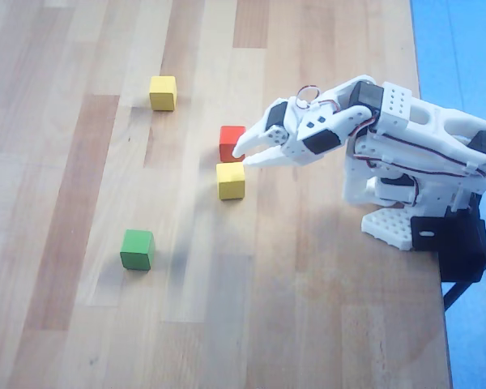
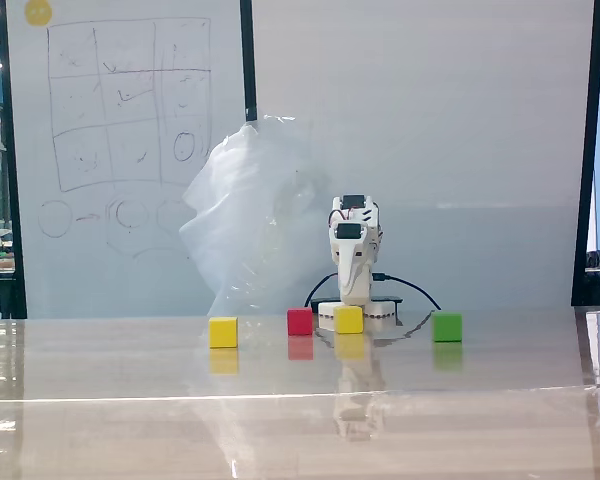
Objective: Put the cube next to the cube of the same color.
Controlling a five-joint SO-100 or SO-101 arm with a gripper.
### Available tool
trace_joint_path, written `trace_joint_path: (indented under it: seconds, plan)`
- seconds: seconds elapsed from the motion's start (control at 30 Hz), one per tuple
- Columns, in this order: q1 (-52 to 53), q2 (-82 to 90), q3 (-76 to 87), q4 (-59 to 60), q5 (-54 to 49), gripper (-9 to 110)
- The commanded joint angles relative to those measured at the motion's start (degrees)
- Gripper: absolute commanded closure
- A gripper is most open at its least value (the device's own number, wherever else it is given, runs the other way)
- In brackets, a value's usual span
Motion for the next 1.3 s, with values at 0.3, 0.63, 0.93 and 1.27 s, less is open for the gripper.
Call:
trace_joint_path:
  seconds: [0.3,0.63,0.93,1.27]
  plan:
    - [-0.4,-3.6,-5.1,1.1,-0.4,96]
    - [-0.4,1.9,-1.8,1.8,-0.3,96]
    - [-0.3,1.1,-1.9,1.3,-0.4,96]
    - [-0.4,-11.6,-13.5,1.3,-0.5,96]
